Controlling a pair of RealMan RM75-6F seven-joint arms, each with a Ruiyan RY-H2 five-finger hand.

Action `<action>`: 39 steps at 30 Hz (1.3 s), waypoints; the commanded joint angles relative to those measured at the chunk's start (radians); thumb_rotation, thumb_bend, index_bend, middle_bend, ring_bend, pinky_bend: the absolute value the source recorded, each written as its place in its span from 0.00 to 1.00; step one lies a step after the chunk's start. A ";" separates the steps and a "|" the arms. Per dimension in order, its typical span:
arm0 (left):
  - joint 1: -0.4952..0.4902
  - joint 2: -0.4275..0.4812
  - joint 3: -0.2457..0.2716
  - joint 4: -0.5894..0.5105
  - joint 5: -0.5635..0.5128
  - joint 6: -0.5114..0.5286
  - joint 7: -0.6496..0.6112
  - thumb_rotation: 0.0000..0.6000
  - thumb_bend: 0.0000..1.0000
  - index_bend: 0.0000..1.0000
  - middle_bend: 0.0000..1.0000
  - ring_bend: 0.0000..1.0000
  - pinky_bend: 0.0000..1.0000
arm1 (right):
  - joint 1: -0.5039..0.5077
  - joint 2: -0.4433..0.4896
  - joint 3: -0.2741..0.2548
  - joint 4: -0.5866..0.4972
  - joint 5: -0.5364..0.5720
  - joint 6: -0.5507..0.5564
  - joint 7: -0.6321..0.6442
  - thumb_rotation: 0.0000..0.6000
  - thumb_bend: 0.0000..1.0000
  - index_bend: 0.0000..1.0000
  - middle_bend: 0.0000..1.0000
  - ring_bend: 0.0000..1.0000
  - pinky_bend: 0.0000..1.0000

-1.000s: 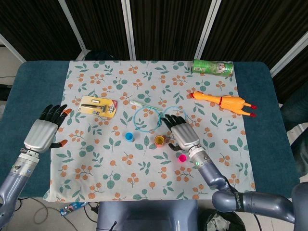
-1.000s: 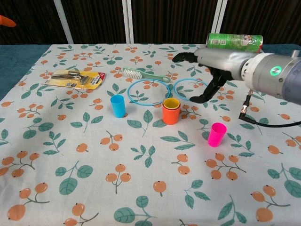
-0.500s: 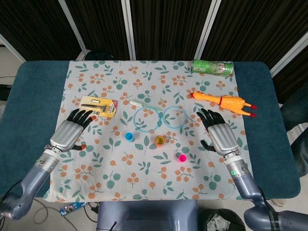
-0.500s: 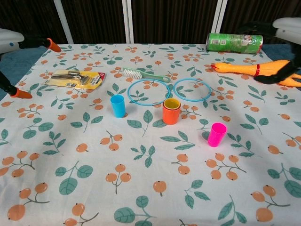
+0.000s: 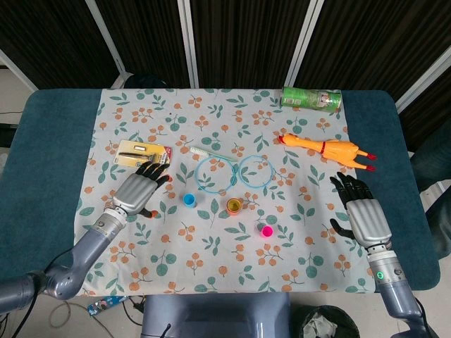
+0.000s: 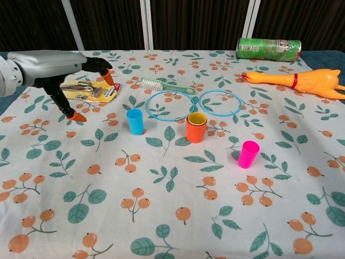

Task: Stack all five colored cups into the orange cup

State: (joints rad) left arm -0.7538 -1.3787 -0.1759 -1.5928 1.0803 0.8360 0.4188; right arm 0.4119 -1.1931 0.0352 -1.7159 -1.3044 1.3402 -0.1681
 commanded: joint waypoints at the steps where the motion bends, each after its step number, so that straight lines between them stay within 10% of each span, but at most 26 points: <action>1: -0.028 -0.030 -0.006 0.022 -0.035 -0.012 0.024 1.00 0.17 0.26 0.00 0.00 0.00 | -0.004 -0.001 0.005 0.005 0.001 -0.006 0.002 1.00 0.39 0.01 0.00 0.00 0.11; 39: -0.178 -0.203 0.029 0.155 -0.183 -0.001 0.156 1.00 0.24 0.41 0.01 0.00 0.00 | -0.033 -0.025 0.064 0.039 0.006 -0.059 -0.008 1.00 0.39 0.01 0.00 0.00 0.11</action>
State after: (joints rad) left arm -0.9306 -1.5803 -0.1475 -1.4388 0.8981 0.8352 0.5741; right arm 0.3794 -1.2183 0.0994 -1.6772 -1.2984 1.2815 -0.1766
